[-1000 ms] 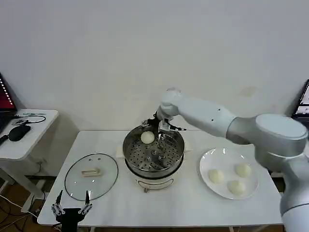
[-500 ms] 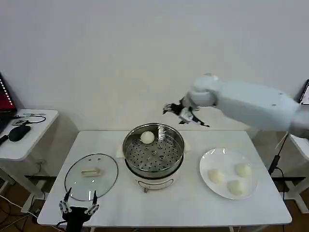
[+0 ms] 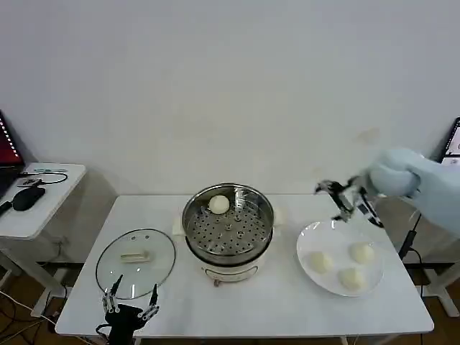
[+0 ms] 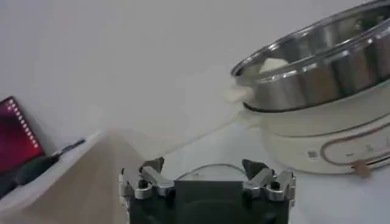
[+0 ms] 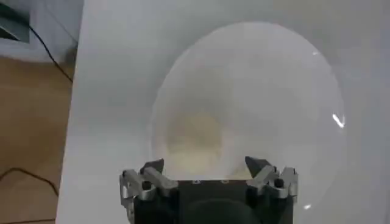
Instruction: Take steamed baozi put them in steamer then cover it.
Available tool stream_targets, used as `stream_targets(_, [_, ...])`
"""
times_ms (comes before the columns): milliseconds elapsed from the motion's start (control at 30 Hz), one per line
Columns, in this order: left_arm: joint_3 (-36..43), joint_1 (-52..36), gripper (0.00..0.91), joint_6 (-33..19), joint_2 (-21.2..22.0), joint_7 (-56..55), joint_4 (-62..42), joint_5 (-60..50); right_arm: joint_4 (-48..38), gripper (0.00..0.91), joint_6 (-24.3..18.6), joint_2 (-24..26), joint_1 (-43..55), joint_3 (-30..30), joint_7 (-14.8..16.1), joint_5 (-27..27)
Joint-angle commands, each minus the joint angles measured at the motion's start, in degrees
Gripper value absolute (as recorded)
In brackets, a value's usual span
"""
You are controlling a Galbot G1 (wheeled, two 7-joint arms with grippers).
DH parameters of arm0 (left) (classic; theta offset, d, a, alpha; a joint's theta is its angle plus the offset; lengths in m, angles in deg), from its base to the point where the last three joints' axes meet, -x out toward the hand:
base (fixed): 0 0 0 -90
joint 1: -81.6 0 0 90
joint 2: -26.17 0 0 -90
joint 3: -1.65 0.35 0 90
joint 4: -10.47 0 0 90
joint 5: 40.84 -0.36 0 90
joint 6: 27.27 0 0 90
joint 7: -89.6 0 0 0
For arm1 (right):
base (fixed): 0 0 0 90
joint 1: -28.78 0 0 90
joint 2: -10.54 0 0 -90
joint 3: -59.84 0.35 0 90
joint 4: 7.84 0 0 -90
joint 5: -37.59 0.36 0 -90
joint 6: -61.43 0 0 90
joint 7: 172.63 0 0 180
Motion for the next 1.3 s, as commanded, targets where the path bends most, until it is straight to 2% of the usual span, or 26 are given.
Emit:
stream_targets(33, [0.07, 0.13, 0.907, -0.84, 0.18, 2.47, -0.05, -3.22, 1.77, 0.907, 3.98, 8.96, -28.07, 20.69, 4.15, 1.23])
stream_targets(267, [-0.04, 0.32, 0.907, -1.03, 1.28, 2.56, -0.31, -4.05, -5.16, 0.907, 5.67, 1.22, -30.22, 20.6, 2.87, 0.37])
stream_targets(567, [-1.07, 0.69, 0.907, -1.23, 1.91, 2.26, -1.09, -4.06, -12.71, 0.907, 6.87, -5.56, -27.4, 16.65, 4.35, 0.18])
stream_targets(833, [-1.51, 0.44, 0.907, -1.26, 2.13, 2.24, -2.03, -4.28, -18.98, 0.907, 7.34, -12.73, -27.95, 16.39, 5.27, 1.63])
stream_targets(1100, [-1.95, 0.15, 0.907, -1.23, 2.25, 2.22, -2.53, -4.24, -21.09, 0.907, 7.86, -16.36, -27.73, 15.81, 5.31, -0.1])
stream_targets(1300, [-2.04, -0.1, 0.907, -1.24, 2.29, 2.19, -2.89, -4.15, -21.6, 0.907, 8.89, -16.94, -27.28, 14.75, 5.42, -0.67])
